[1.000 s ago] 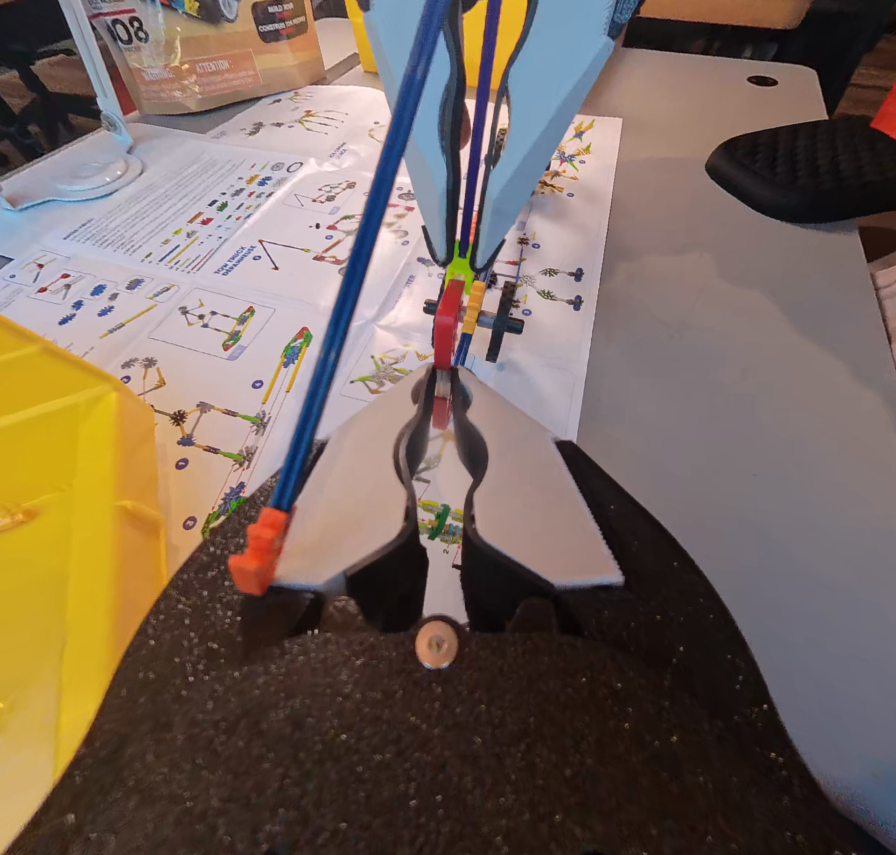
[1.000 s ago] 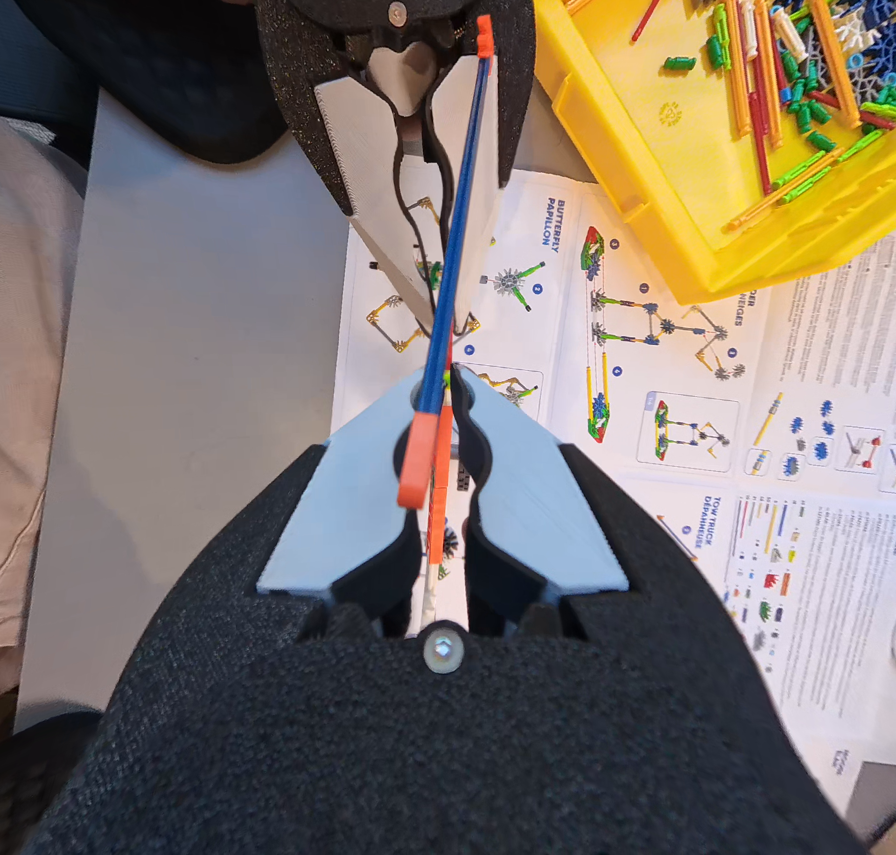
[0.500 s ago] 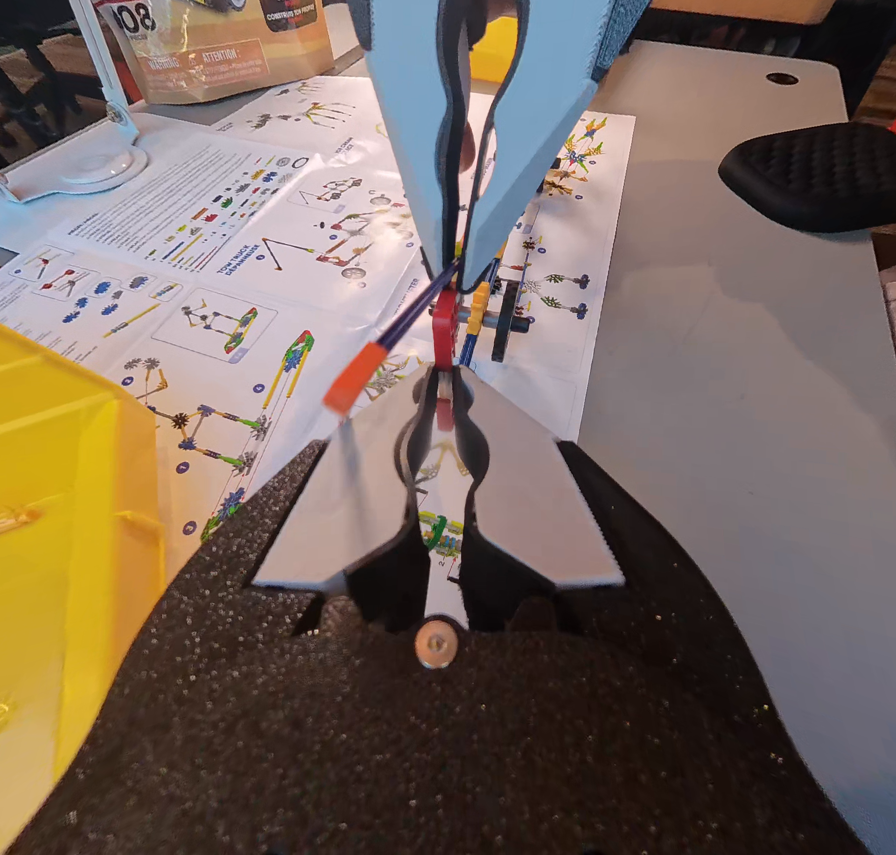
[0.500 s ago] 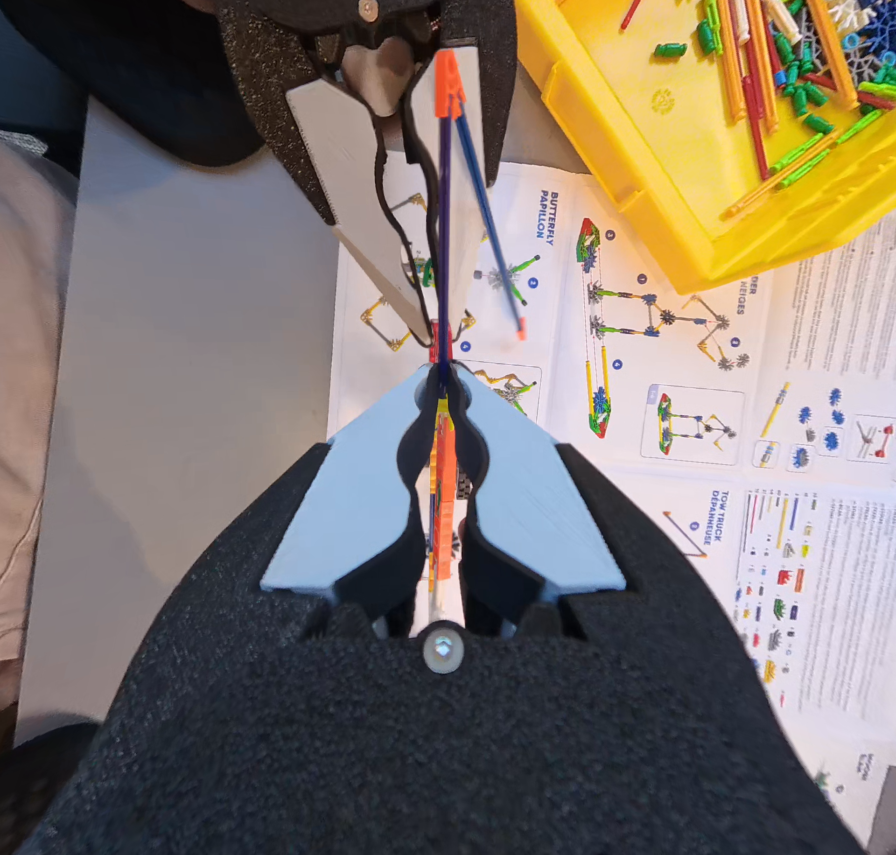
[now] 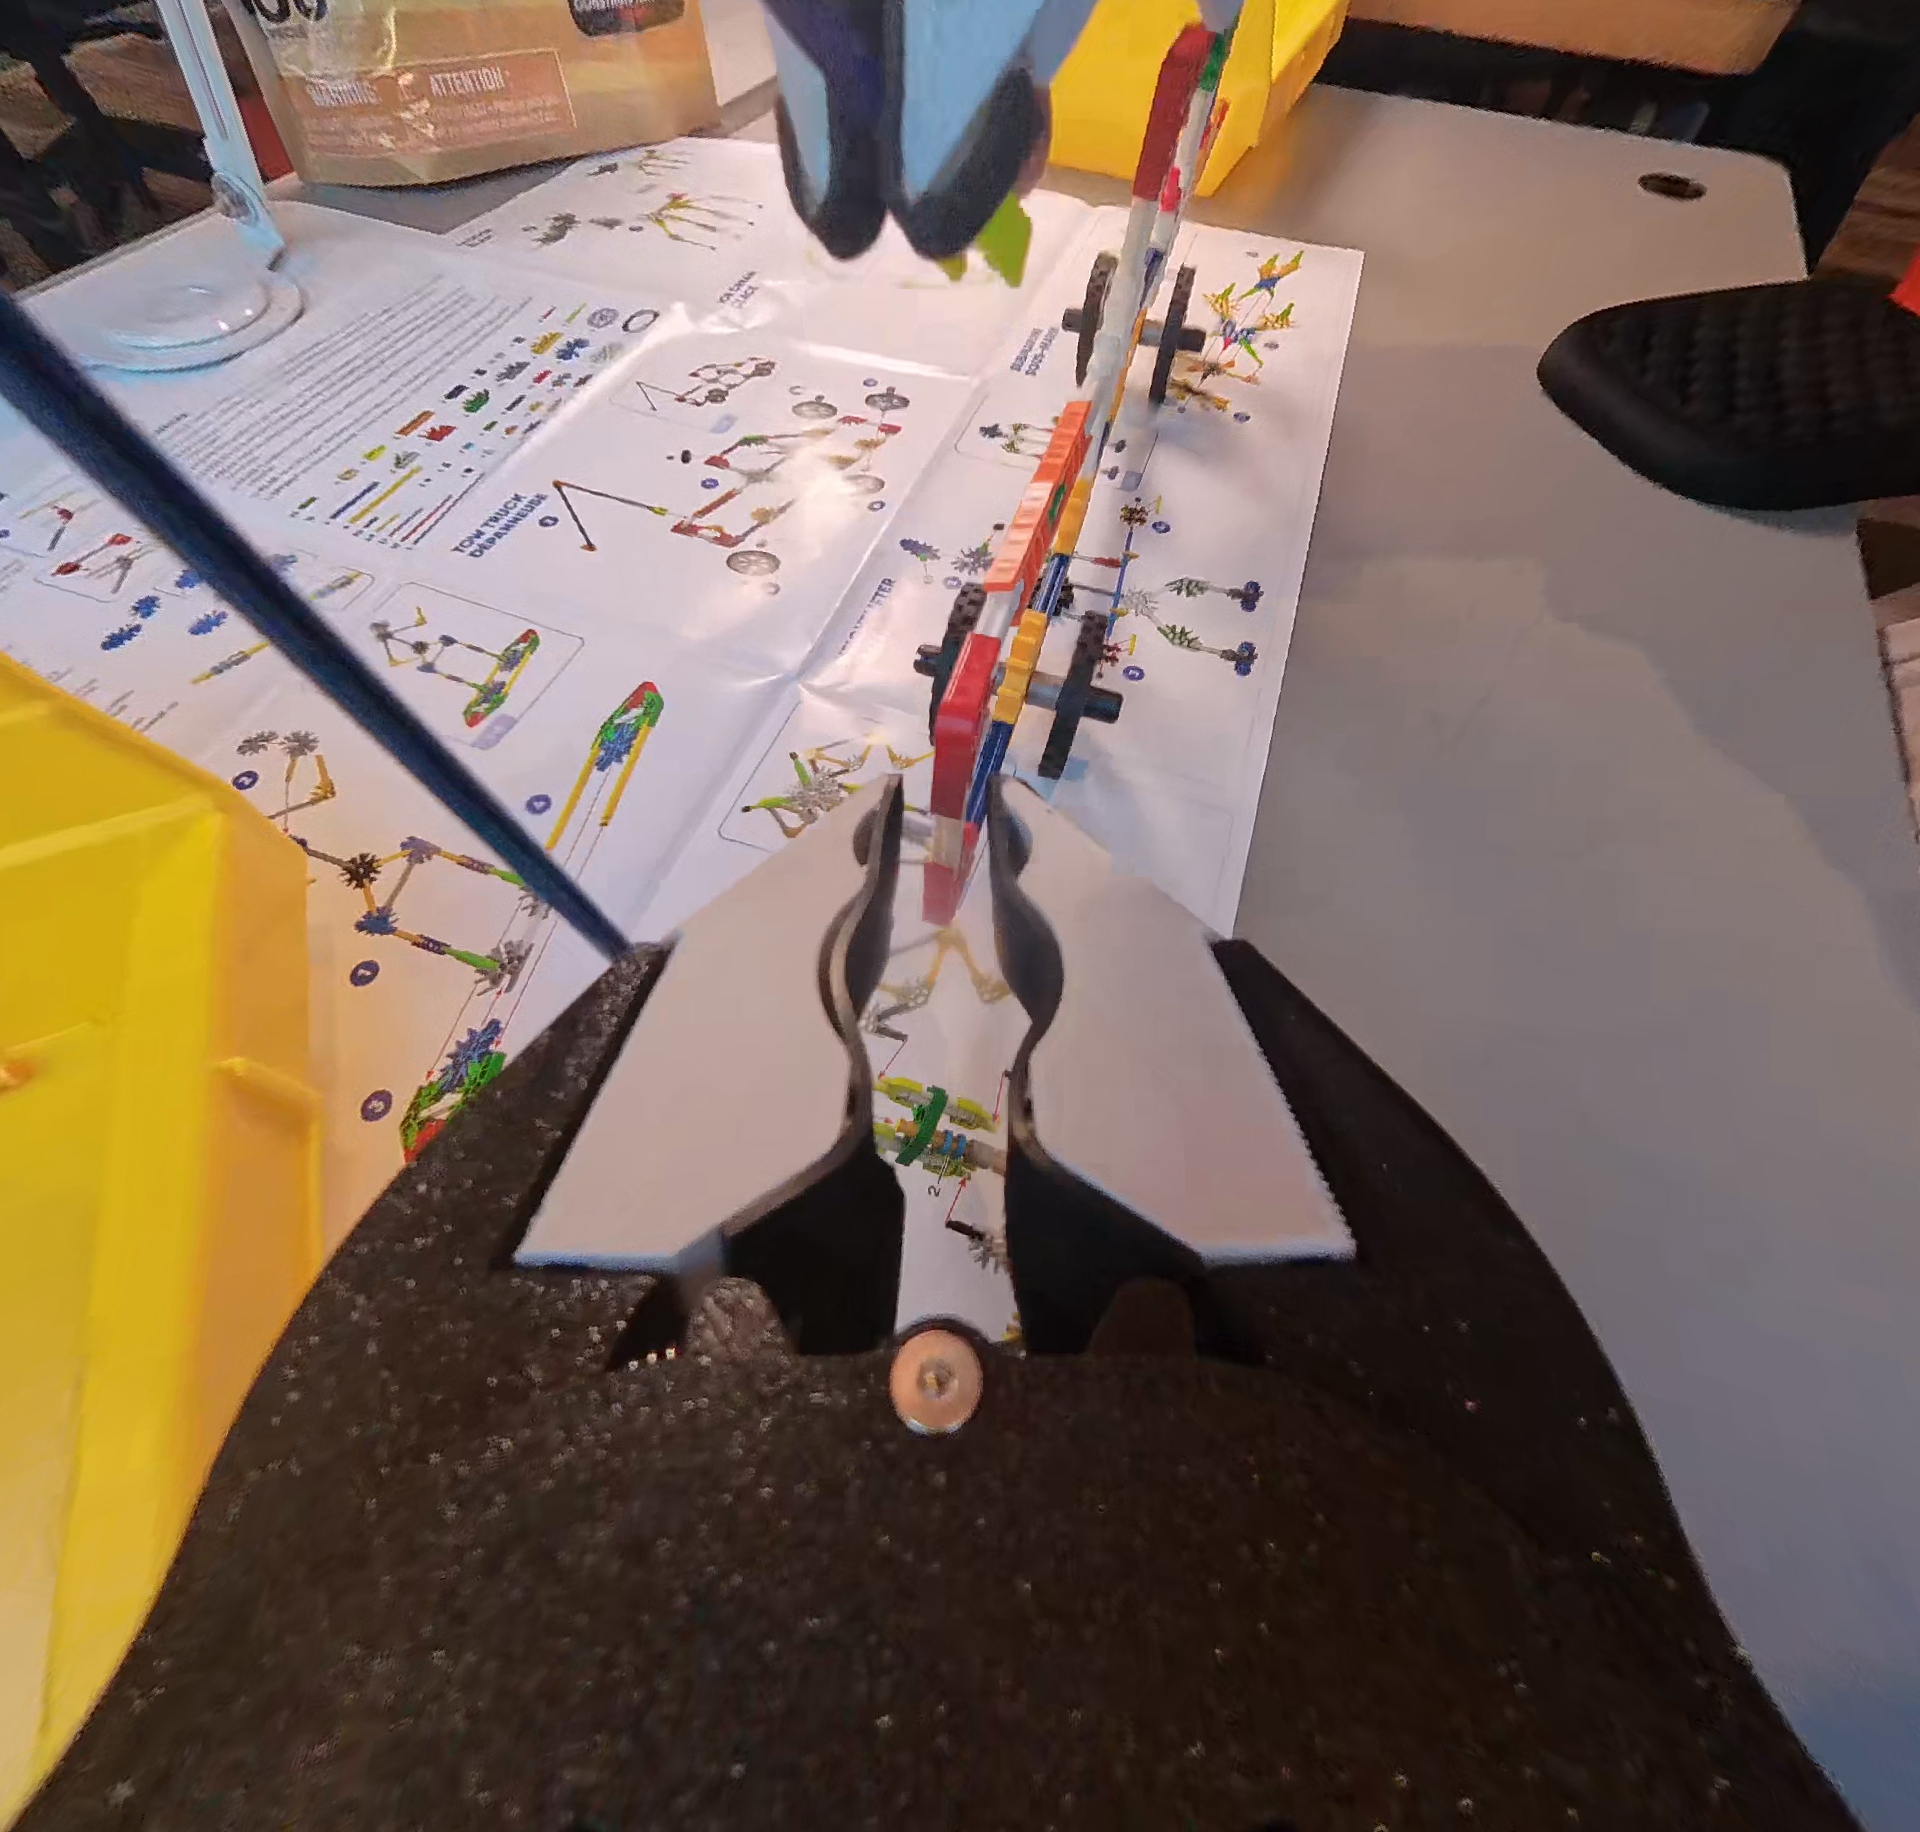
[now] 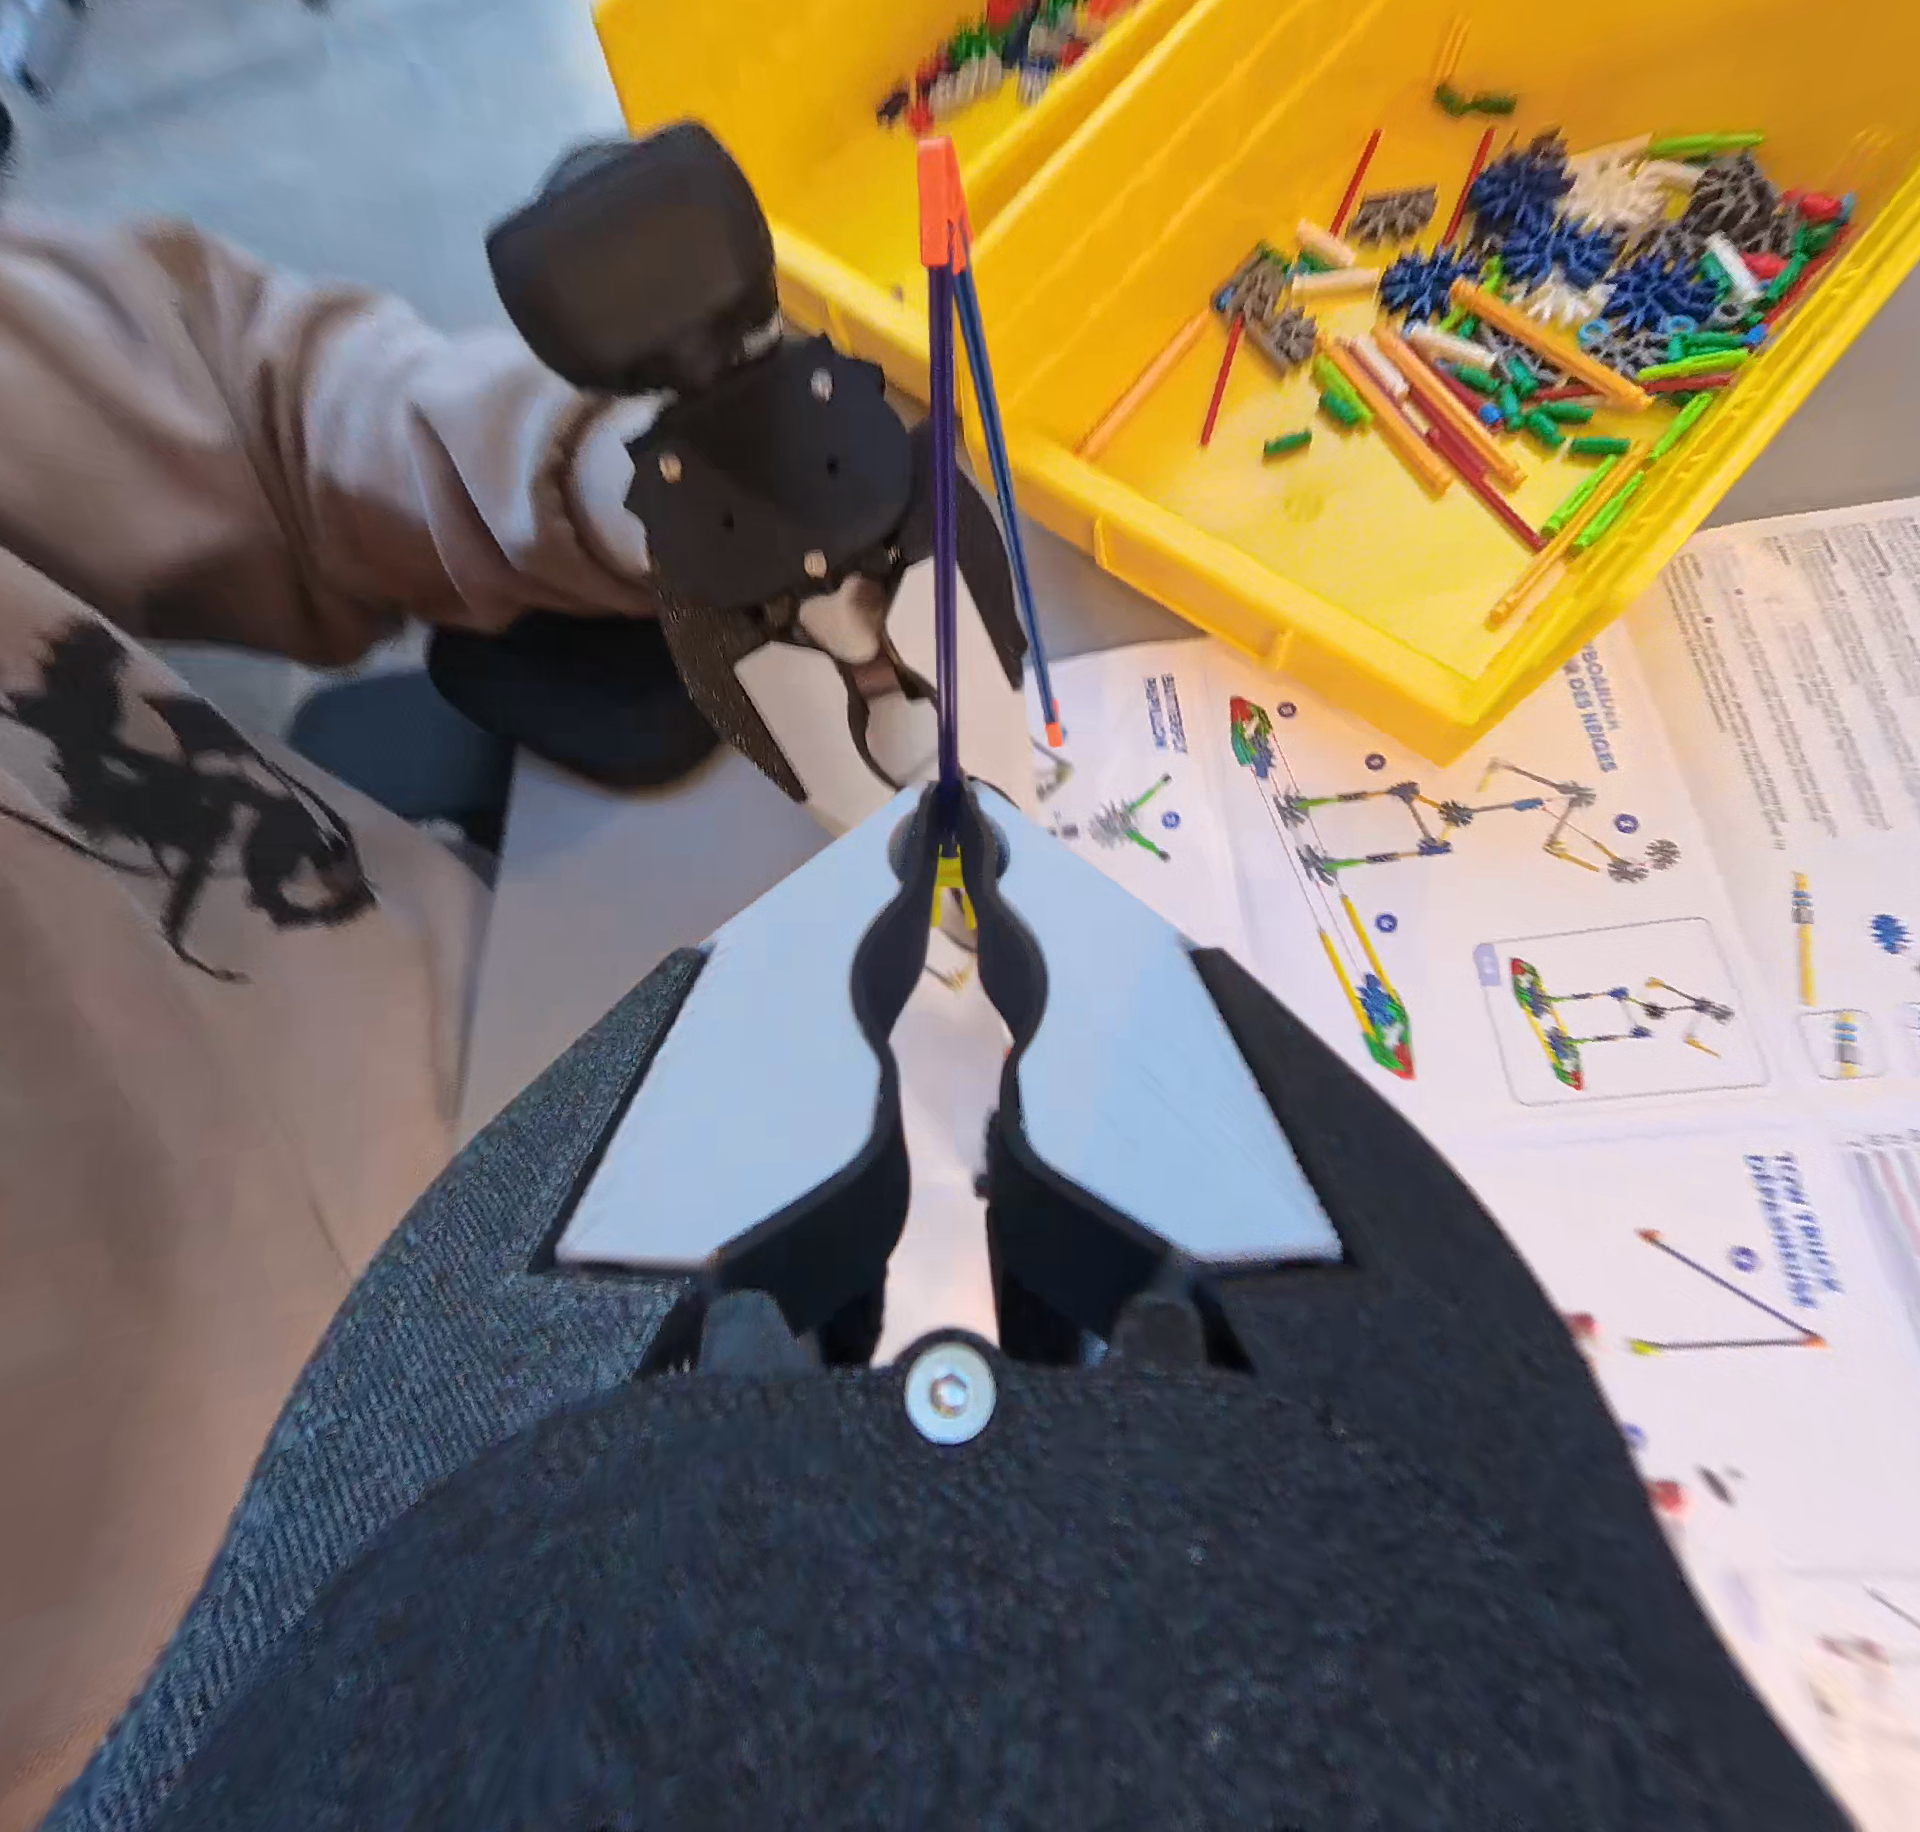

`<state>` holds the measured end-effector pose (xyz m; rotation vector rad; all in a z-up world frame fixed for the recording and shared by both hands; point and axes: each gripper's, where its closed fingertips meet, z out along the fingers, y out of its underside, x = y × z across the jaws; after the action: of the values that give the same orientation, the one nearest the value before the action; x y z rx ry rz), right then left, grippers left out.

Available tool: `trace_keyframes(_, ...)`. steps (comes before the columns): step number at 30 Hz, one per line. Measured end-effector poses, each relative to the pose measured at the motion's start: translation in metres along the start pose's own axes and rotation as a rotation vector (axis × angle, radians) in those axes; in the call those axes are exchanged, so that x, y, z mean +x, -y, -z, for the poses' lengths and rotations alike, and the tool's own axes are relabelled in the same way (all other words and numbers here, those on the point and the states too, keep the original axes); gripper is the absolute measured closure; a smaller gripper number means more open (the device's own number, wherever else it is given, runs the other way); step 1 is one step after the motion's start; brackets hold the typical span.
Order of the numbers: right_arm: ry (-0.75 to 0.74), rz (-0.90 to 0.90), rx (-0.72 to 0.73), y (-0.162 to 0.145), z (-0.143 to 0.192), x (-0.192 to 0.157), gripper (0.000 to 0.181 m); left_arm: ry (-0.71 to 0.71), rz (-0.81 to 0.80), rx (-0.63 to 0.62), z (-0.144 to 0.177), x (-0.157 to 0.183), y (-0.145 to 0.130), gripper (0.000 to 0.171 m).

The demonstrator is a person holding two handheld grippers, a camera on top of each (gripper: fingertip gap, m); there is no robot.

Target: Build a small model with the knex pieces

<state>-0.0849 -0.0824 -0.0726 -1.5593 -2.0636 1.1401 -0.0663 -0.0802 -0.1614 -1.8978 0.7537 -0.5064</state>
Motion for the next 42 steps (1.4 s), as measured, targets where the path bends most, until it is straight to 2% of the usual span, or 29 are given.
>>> trace_keyframes(5,0.086,-0.235,0.394,0.039,0.023,-0.015,0.180,-0.047,0.035,0.166,0.019,0.006,0.030,0.152)
trace_keyframes(9,0.128,-0.289,0.637,0.047,0.036,-0.027,0.180,-0.065,-0.004,0.276,0.027,0.017,0.050,0.150)
trace_keyframes(14,0.109,-0.229,0.778,0.040,0.031,-0.039,0.180,-0.242,0.080,0.507,0.049,0.046,0.089,0.148)
trace_keyframes(18,0.098,-0.147,0.790,0.032,0.018,-0.052,0.180,-0.319,0.143,0.596,0.059,0.055,0.103,0.151)
trace_keyframes(20,0.083,-0.112,0.777,0.028,0.015,-0.055,0.180,-0.302,0.150,0.574,0.056,0.052,0.099,0.163)
trace_keyframes(27,0.039,-0.019,0.708,0.010,0.013,-0.057,0.180,-0.295,0.091,0.462,0.045,0.056,0.085,0.165)
trace_keyframes(33,-0.077,0.126,0.384,-0.024,0.000,-0.050,0.179,-0.161,-0.109,0.256,0.024,0.054,0.055,0.165)
trace_keyframes(38,-0.130,0.259,0.152,-0.040,-0.004,-0.049,0.178,-0.147,-0.171,0.181,0.014,0.058,0.043,0.165)
trace_keyframes(42,-0.115,0.296,0.055,-0.044,-0.006,-0.051,0.178,-0.136,-0.201,0.161,0.013,0.059,0.041,0.165)
